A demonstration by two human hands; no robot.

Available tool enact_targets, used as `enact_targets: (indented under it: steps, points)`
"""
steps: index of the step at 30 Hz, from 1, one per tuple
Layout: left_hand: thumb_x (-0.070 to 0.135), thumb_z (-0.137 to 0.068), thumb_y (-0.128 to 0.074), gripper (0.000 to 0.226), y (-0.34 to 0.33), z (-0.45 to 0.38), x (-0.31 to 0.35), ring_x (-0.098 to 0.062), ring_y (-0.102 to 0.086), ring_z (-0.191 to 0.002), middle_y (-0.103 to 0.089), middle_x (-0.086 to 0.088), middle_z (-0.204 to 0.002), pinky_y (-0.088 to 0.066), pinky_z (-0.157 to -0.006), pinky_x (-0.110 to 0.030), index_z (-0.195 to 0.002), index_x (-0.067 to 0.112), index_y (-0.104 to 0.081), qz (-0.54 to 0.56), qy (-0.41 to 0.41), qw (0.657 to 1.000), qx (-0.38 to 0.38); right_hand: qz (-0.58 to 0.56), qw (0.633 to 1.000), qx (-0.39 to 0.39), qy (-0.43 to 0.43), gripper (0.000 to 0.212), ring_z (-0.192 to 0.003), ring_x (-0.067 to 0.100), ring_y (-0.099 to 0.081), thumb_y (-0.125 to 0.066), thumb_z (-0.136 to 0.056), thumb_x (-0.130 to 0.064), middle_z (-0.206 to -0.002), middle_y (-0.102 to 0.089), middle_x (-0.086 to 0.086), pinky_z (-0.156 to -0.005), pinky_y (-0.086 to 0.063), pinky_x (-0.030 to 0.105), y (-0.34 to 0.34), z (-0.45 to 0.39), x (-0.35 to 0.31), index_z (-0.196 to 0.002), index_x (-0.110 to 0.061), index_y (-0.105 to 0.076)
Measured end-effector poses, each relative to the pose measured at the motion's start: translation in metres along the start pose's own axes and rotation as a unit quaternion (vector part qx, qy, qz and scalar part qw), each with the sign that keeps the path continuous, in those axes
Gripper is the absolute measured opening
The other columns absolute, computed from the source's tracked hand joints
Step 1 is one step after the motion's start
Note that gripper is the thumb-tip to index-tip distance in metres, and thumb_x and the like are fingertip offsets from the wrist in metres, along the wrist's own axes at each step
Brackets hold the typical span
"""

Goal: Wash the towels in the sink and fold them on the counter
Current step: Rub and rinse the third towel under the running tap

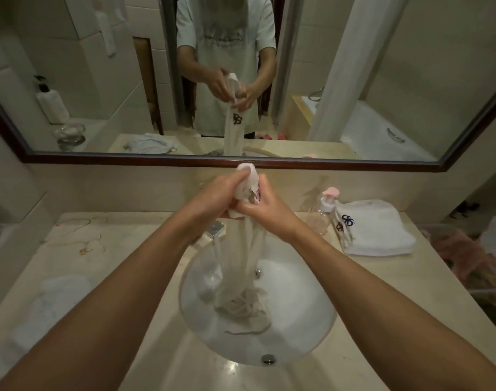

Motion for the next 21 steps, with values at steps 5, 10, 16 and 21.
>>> enact_targets:
  steps: [5, 10, 16, 21]
  points:
    - [0.085, -0.081, -0.041, 0.065, 0.025, 0.004, -0.031, -0.012, -0.065, -0.086, -0.067, 0.008, -0.101, -0.057, -0.08, -0.038, -0.109, 0.029, -0.061, -0.313, -0.011, 0.949, 0.035, 0.068, 0.995, 0.077, 0.014, 0.02, -0.088, 0.021, -0.065, -0.064, -0.094, -0.02, -0.097, -0.067, 0.006, -0.077, -0.057, 0.048, 0.009, -0.009, -0.003, -0.111, -0.012, -0.056]
    - [0.065, -0.068, -0.078, 0.079, -0.004, 0.018, -0.102, 0.004, -0.056, -0.113, -0.056, 0.027, -0.129, -0.045, -0.097, -0.025, -0.135, 0.039, -0.046, -0.147, 0.017, 0.986, -0.078, -0.178, 0.982, 0.054, -0.028, 0.018, -0.096, 0.028, -0.068, -0.063, -0.096, -0.013, -0.111, -0.067, 0.016, -0.091, -0.056, 0.051, 0.014, -0.011, -0.033, -0.112, -0.018, -0.057]
    - [0.017, -0.082, -0.078, 0.01, -0.038, -0.02, -0.116, -0.012, -0.07, -0.085, -0.075, 0.002, -0.085, -0.053, -0.082, -0.029, -0.091, 0.017, -0.073, 0.048, 0.004, 0.995, 0.092, -0.29, 0.957, 0.023, 0.003, 0.029, -0.079, 0.02, -0.064, -0.058, -0.095, -0.004, -0.096, -0.063, 0.013, -0.071, -0.056, 0.034, 0.02, -0.016, -0.075, -0.124, -0.006, -0.055]
    - [0.016, -0.088, -0.068, 0.006, -0.012, -0.019, -0.129, -0.018, -0.054, -0.056, -0.06, -0.001, -0.064, -0.04, -0.055, -0.028, -0.083, 0.017, -0.064, -0.147, 0.047, 0.986, 0.069, -0.213, 0.962, 0.159, -0.058, 0.033, -0.11, 0.035, -0.066, -0.058, -0.095, -0.013, -0.116, -0.065, 0.018, -0.094, -0.056, 0.05, 0.093, 0.003, 0.011, -0.126, -0.008, -0.053]
Point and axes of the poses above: each hand's wrist, its own z-axis away from the middle knuckle, its own y-axis out of the back of the hand, x = y × z, the point moved 8 cm from there along -z, towards the middle knuckle
